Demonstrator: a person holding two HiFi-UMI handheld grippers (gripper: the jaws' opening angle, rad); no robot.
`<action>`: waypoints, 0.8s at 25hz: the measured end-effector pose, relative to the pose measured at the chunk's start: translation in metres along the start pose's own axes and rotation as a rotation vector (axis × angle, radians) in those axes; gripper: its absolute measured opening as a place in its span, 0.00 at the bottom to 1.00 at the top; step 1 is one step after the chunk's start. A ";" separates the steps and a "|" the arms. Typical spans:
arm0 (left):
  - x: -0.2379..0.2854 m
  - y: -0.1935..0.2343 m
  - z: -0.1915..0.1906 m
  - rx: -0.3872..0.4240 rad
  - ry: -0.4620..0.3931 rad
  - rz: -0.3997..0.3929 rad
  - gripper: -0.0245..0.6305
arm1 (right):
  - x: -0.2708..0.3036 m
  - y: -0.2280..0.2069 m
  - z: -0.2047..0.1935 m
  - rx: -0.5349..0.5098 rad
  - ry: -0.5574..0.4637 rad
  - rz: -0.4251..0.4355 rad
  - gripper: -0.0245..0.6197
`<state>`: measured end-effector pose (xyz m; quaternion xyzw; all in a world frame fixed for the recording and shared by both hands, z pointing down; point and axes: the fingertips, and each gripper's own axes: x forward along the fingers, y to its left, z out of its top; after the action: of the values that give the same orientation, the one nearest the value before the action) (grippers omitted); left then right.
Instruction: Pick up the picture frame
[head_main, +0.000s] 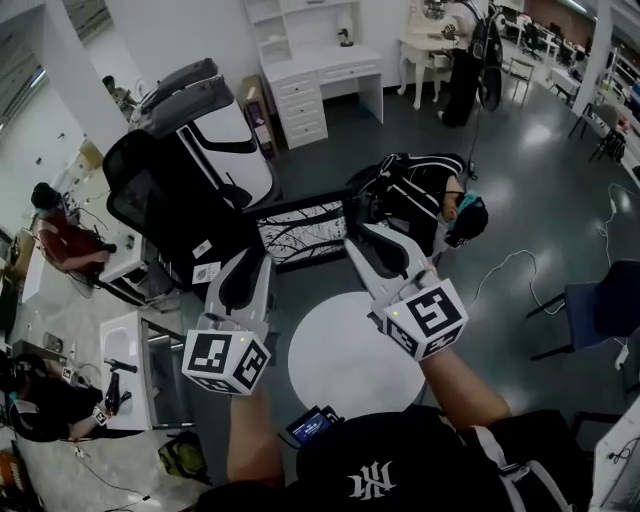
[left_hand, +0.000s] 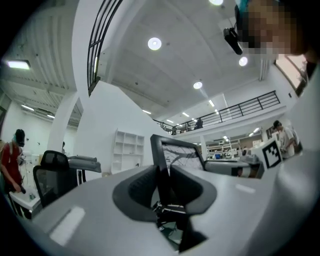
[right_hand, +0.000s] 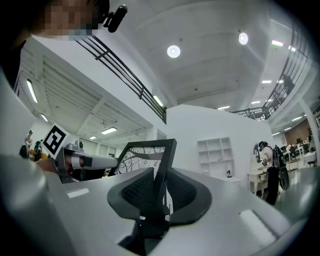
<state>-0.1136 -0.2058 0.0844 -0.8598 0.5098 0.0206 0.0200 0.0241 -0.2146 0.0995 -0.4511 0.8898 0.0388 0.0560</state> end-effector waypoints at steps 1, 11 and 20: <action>0.000 -0.004 0.009 0.013 -0.015 -0.004 0.17 | -0.004 -0.001 0.010 -0.010 -0.021 -0.002 0.16; -0.012 -0.048 0.071 0.096 -0.141 -0.021 0.17 | -0.046 -0.005 0.085 -0.086 -0.180 -0.015 0.15; -0.017 -0.062 0.091 0.119 -0.176 -0.033 0.16 | -0.058 -0.009 0.102 -0.080 -0.218 -0.020 0.14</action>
<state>-0.0689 -0.1568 -0.0043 -0.8603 0.4921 0.0656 0.1160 0.0715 -0.1616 0.0058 -0.4548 0.8718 0.1227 0.1347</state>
